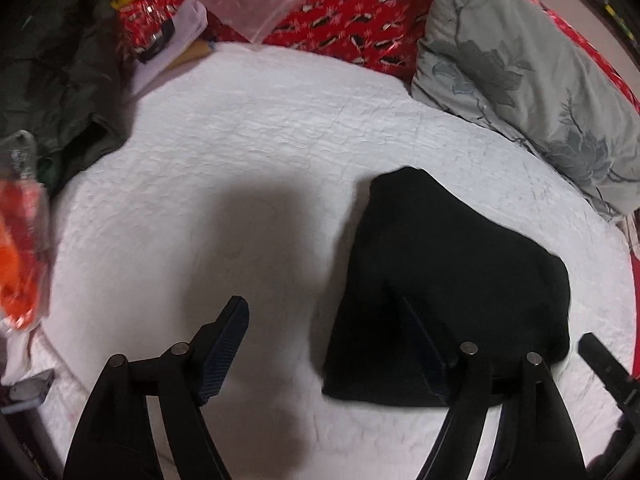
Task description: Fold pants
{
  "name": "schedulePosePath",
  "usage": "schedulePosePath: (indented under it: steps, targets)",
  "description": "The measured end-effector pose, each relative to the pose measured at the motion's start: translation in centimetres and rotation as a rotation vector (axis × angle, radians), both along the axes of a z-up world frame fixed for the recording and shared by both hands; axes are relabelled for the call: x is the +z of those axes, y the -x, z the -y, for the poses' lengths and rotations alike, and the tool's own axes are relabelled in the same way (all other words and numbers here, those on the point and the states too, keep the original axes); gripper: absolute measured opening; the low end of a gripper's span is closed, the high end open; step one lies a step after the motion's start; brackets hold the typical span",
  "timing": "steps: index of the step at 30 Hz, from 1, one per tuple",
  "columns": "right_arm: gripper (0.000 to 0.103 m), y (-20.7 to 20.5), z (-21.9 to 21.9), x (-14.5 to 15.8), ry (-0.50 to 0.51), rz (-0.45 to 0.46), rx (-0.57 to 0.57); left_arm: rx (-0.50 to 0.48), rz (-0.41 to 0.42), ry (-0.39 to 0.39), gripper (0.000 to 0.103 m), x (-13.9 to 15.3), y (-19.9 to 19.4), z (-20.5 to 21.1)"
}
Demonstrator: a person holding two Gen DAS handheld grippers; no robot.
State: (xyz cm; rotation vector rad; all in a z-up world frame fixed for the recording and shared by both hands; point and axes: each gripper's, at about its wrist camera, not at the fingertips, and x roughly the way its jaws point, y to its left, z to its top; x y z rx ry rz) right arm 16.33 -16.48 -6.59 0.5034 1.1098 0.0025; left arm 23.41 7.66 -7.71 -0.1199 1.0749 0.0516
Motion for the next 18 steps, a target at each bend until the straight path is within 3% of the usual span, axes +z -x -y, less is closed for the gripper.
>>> schedulePosePath:
  steps: [2, 4, 7, 9, 11, 18]
  targets:
    - [0.078, 1.2, -0.5, 1.3, 0.051, 0.001, 0.004, 0.004, 0.020, -0.055, 0.090, 0.8, 1.9, 0.8]
    - [0.091, 2.9, -1.3, 2.5, 0.115, 0.008, 0.003, 0.007, 0.048, -0.135, 0.090, 1.6, 3.8, 1.6]
    - [0.103, 5.3, -2.7, 3.9, 0.241, 0.026, 0.005, -0.013, 0.042, -0.205, 0.093, 1.9, 6.1, 2.6]
    - [0.103, 7.1, -3.6, 4.6, 0.348, 0.033, -0.010, -0.023, 0.034, -0.187, 0.094, 1.9, 7.4, 2.7]
    - [0.103, 8.2, -4.3, 5.0, 0.392, 0.018, 0.004, -0.016, 0.037, -0.174, 0.094, 2.0, 8.5, 2.7]
    - [0.103, 10.7, -4.6, 6.4, 0.360, 0.058, -0.005, 0.040, 0.109, -0.164, 0.094, 3.0, 11.8, 2.7]
